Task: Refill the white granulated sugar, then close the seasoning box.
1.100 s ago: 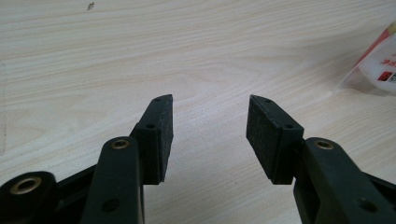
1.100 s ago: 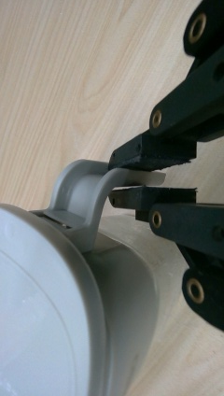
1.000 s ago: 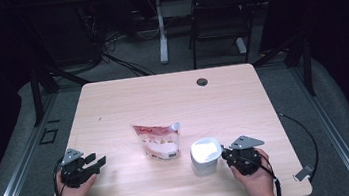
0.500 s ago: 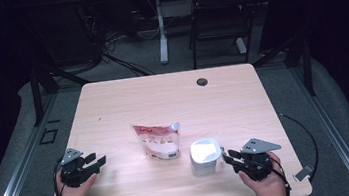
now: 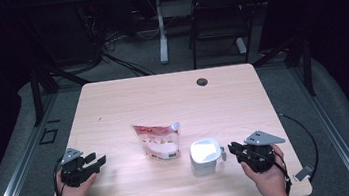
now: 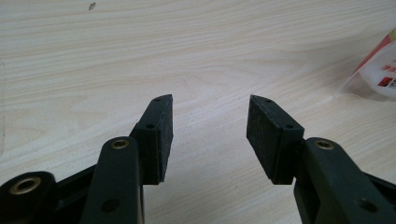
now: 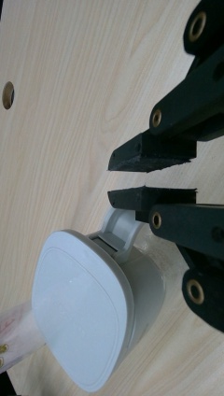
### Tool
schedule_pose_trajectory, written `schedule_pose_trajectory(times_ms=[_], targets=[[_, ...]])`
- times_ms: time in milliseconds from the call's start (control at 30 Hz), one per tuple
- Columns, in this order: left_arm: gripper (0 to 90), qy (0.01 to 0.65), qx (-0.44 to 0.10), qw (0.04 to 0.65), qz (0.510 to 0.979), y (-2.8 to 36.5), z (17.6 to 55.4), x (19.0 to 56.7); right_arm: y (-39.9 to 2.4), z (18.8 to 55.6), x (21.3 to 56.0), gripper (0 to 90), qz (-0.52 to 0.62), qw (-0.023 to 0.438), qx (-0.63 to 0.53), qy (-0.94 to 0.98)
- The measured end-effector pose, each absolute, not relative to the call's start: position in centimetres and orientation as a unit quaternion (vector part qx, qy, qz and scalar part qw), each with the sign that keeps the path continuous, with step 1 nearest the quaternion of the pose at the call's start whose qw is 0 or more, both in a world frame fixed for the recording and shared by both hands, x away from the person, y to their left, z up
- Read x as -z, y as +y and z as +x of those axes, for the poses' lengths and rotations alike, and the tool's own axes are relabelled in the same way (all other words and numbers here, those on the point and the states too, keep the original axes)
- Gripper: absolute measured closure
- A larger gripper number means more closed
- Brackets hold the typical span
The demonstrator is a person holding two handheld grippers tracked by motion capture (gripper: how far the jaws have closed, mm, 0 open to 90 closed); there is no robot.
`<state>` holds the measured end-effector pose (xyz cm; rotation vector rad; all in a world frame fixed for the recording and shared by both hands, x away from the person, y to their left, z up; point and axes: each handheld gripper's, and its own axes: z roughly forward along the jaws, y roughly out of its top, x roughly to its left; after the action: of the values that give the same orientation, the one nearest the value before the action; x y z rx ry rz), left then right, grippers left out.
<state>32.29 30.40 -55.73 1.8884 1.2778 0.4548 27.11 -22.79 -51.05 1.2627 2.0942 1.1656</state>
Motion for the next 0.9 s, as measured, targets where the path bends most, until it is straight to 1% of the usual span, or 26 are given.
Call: schedule_pose_trajectory(times_ms=[167,367,633,767,900], targets=[[51.1,0.503,-0.183,0.399,0.744,30.3,32.2,55.7,-22.5,27.5,50.4,85.6,0.448,0.229,-0.406,0.763],[50.9,0.504,-0.179,0.396,0.747,30.3,32.3,55.8,-22.3,28.2,48.7,90.0,0.446,0.22,-0.407,0.766],[50.9,0.503,-0.178,0.397,0.747,30.3,32.3,55.8,-21.2,29.2,46.7,90.0,0.437,0.21,-0.404,0.776],[50.9,0.503,-0.177,0.395,0.748,30.3,32.3,55.8,-20.5,29.0,46.6,90.0,0.425,0.209,-0.406,0.782],[50.9,0.504,-0.182,0.397,0.745,30.3,32.1,55.8,-20.0,28.8,46.7,90.0,0.414,0.199,-0.409,0.788]])
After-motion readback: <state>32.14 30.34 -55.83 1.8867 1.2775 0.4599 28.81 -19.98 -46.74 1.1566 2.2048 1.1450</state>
